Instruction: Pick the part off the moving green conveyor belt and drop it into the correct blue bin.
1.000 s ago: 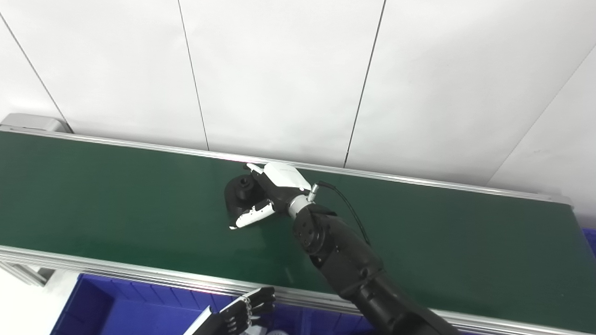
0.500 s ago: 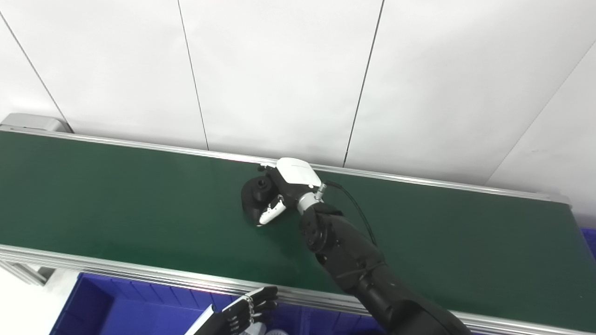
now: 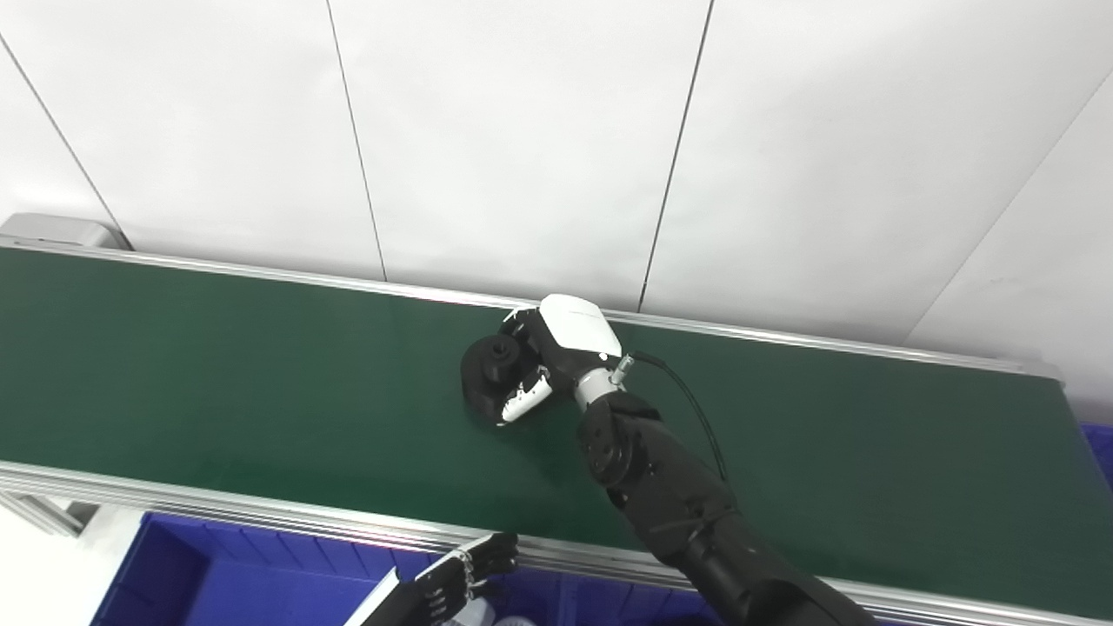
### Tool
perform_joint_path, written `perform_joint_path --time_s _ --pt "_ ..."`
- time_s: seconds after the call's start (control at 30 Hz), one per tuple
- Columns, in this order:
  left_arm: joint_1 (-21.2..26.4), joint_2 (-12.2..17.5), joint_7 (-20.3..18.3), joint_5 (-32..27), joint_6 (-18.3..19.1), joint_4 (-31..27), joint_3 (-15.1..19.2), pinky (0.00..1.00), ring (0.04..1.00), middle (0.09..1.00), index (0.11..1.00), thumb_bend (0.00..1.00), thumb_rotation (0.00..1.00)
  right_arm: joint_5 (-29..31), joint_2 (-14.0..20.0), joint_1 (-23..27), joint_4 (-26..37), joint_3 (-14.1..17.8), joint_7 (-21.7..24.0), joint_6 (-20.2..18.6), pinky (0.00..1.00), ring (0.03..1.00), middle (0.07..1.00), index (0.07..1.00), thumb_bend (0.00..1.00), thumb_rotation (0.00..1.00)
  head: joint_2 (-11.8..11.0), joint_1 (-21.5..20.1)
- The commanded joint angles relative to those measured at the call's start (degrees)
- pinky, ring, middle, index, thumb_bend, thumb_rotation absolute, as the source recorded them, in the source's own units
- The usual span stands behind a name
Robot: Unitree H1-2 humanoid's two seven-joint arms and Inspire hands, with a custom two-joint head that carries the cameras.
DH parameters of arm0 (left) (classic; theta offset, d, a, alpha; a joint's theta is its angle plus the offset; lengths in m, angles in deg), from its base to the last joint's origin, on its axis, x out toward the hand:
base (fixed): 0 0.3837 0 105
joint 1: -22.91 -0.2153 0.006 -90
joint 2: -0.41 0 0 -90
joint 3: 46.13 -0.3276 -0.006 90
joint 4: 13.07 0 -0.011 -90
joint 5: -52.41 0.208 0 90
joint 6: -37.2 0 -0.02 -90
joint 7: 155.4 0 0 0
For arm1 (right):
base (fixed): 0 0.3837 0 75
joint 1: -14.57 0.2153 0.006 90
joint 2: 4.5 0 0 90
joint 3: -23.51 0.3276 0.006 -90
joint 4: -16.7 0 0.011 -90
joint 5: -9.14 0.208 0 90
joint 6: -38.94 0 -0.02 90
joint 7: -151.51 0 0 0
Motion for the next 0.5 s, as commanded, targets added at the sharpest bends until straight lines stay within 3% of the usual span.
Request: perform_joint_path --time_s 0.0,0.13,0.37,0.47 --pt "0.14 0.28 0.44 -0.46 -1.94 -0.97 0.02 0.82 0.885 0.902 0.895 0.7 0.65 -0.46 -0.54 -0.75 3.14 -0.62 0.46 1.29 0.32 0.38 0.481 0.537 0.51 0.0 0.32 -0.11" --pt "-0.02 0.26 1.06 -0.74 -1.94 -0.74 -0.18 0.79 0.874 0.898 0.882 0.68 0.61 -0.36 0.81 -3.98 10.6 0.03 2.43 -0.45 0.32 0.379 0.474 0.541 0.51 0.0 0.68 -0.49" --pt "0.14 0.71 1.44 -0.75 -1.95 -0.8 -0.24 0.77 0.878 0.906 0.89 0.67 0.62 -2.05 2.7 -10.16 27.07 2.06 8.21 -8.05 0.3 0.37 0.473 0.549 0.51 0.0 0.91 -0.81" --pt "0.11 0.8 1.79 -0.7 -1.94 -0.86 -0.3 0.77 0.867 0.901 0.882 0.66 0.61 -2.63 3.42 -12.86 33.01 3.36 8.87 -10.27 0.33 0.387 0.49 0.538 0.51 0.0 1.2 -1.1"
